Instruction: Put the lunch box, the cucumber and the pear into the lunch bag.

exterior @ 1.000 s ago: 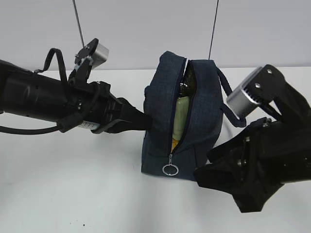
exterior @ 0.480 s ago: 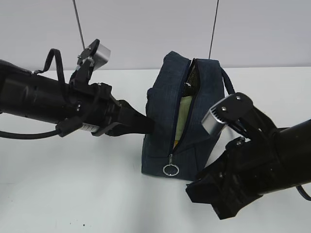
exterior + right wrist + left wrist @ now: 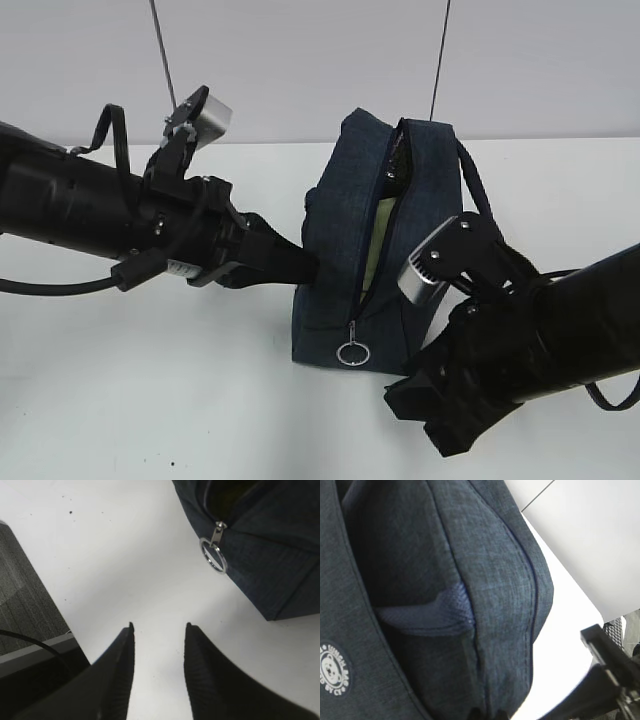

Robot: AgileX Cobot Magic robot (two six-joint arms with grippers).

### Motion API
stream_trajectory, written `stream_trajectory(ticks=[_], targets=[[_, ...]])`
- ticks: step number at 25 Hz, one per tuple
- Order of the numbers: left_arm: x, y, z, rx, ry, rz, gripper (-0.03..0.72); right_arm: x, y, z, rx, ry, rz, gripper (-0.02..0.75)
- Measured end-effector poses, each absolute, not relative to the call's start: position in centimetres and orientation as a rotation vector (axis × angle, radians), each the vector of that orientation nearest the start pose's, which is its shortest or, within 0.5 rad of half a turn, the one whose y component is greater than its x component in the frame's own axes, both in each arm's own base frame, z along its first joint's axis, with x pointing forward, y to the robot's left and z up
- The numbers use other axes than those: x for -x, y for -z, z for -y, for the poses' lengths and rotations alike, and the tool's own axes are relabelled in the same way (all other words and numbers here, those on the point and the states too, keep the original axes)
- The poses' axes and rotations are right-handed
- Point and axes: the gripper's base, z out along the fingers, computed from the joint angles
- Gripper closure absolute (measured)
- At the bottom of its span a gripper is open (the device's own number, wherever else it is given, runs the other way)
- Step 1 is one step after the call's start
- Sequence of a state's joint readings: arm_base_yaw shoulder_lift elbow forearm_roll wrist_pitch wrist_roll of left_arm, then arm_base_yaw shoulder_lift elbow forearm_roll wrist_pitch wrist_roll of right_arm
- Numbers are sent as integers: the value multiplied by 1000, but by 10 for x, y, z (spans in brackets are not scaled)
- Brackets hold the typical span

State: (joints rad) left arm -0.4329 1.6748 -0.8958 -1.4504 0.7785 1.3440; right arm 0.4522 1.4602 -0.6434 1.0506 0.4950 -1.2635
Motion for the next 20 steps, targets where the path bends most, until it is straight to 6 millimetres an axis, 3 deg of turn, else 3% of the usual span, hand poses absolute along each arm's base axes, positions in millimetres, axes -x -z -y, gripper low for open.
stream_trajectory(ticks=[6, 17, 20], targets=[[-264, -210, 192, -810, 1151, -2232, 706, -224, -170, -145, 1083, -512, -2303, 446], [-264, -210, 192, -808, 1147, -2233, 706, -236, -168, -155, 1276, -465, -2008, 444], [-264, -210, 192, -808, 1147, -2233, 706, -237, -164, -156, 1329, -442, -1977, 412]])
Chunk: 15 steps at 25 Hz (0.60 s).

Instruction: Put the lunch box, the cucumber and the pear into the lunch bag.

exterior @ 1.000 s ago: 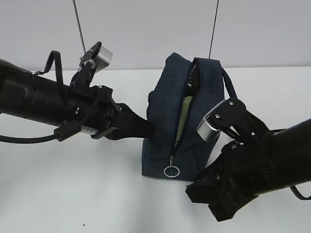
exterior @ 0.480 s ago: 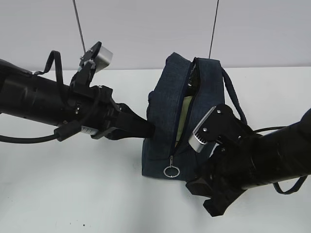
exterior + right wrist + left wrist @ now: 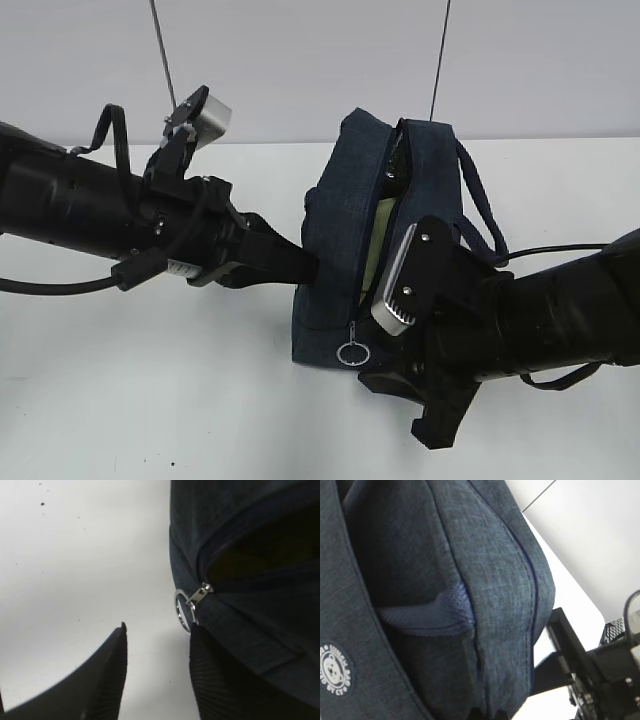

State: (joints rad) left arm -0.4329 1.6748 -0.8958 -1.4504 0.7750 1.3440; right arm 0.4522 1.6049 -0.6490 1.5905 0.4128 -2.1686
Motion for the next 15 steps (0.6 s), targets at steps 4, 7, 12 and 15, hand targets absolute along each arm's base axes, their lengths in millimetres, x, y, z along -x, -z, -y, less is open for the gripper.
stream_trajectory(ticks=[4, 7, 12, 15], targets=[[-264, -209, 192, -808, 1146, -2233, 706, -239, -155, -157, 1354, -439, -1985, 349], [-264, -209, 192, -807, 1145, -2233, 706, -241, -148, -157, 1358, -430, -1995, 337], [-264, -209, 192, -807, 1144, -2233, 707, -246, -144, -155, 1308, -384, -2018, 332], [-264, -209, 192, -807, 1144, -2233, 707, -249, -141, -156, 1304, -378, -2023, 331]])
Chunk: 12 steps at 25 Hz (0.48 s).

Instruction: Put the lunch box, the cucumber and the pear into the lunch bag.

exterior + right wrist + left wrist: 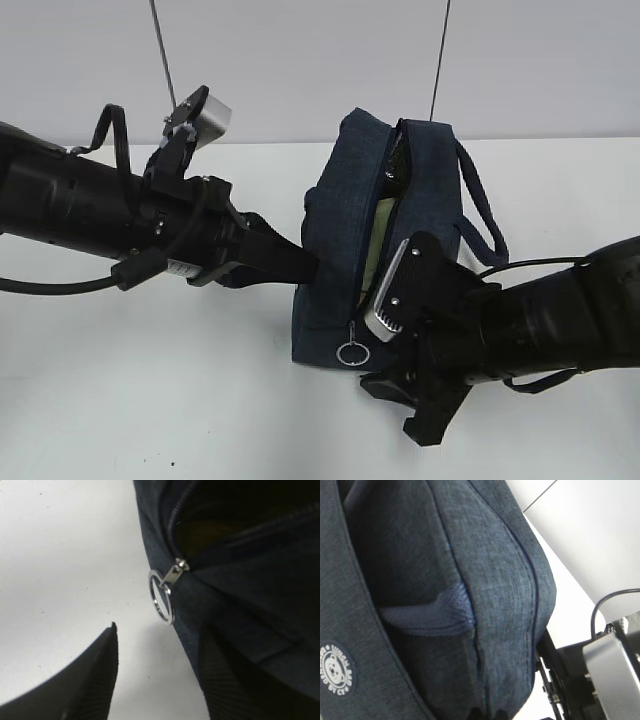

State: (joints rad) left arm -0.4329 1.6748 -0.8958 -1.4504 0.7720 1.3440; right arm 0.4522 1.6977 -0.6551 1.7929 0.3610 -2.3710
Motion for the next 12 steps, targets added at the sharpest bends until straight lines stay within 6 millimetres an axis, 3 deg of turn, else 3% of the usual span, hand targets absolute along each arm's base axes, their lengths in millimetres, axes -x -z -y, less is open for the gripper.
stream_trajectory(ticks=[12], targets=[[-265, -209, 191, -800, 1130, -2236, 707, -264, -137, -163, 1302, -376, -2019, 330]])
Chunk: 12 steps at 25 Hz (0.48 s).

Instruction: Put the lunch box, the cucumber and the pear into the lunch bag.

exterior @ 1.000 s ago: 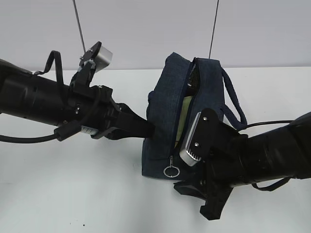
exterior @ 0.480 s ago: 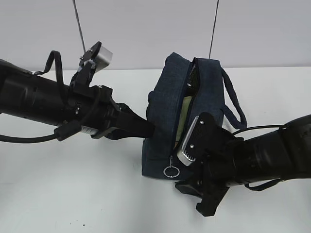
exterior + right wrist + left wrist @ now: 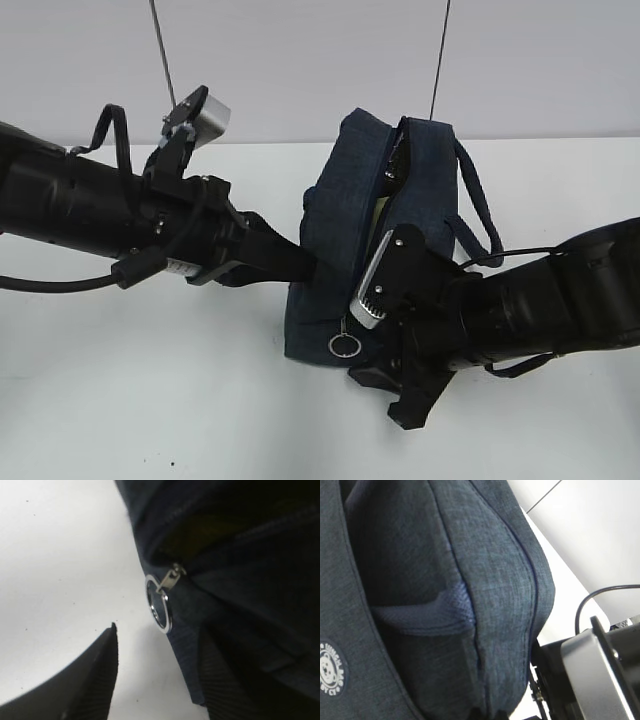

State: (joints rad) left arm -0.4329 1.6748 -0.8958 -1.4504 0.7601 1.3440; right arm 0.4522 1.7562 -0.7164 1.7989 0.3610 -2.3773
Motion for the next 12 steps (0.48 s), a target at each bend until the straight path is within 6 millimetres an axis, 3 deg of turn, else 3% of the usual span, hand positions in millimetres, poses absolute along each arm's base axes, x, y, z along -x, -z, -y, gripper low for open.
stream_trajectory(ticks=[12], targets=[[-265, -209, 191, -798, 1127, -2236, 707, -262, -132, -171, 1329, -493, -1978, 370]])
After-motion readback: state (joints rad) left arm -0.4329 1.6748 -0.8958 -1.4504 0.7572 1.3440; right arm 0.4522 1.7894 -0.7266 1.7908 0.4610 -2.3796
